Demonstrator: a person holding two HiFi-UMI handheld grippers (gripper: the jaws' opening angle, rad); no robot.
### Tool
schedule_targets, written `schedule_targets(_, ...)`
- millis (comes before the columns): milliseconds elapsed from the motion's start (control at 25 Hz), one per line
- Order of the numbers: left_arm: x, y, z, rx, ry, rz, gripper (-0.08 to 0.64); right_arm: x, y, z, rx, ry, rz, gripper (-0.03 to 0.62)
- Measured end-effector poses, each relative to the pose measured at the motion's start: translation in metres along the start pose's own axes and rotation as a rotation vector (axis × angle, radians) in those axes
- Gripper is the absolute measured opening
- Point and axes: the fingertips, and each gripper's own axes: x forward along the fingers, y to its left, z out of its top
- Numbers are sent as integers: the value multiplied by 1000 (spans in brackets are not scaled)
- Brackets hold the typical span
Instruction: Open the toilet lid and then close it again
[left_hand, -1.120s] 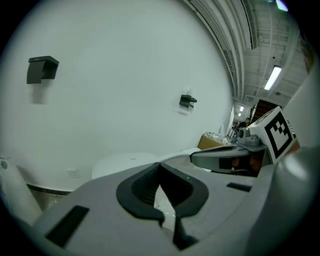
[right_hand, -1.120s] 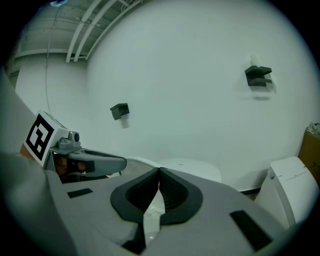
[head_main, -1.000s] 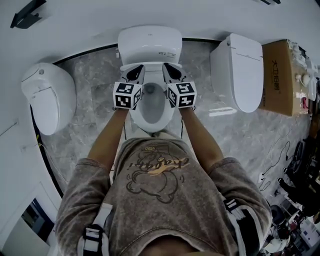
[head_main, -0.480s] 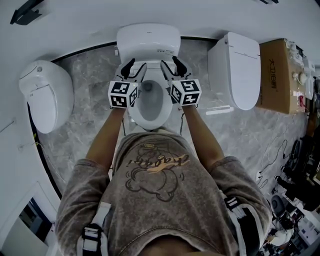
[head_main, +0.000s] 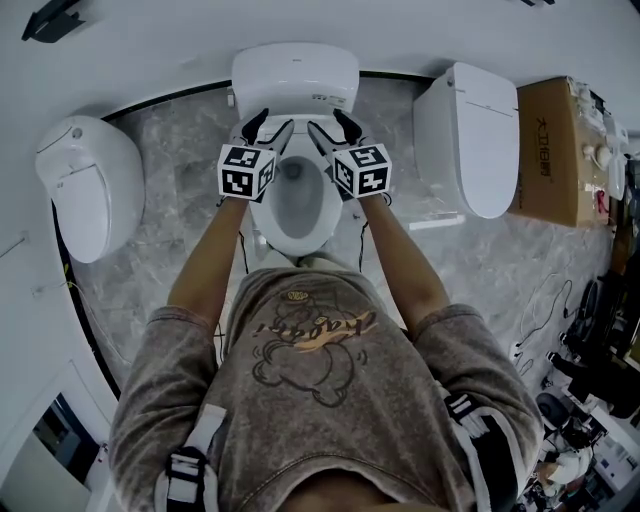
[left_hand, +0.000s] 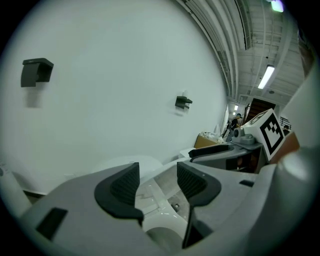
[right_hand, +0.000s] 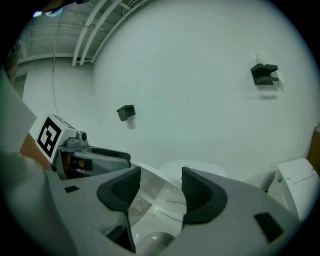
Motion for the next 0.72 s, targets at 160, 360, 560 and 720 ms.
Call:
schedule_targets(160,0,-3,-3,-8,9,-10,229,2,0,-2,25,1,9,255)
schedule_targets(360,-11,-8,-12,-32,5,-28,229,-6,8,-10,45,-2,12,253)
schedule_targets(560,-32,-21,-27,-68,1,-59,229,-24,24,-26,45,9,24,255)
schedule_targets(720,-56,-34,-45,-101,5,-77,228,-45,44,-43,44,18,45,255)
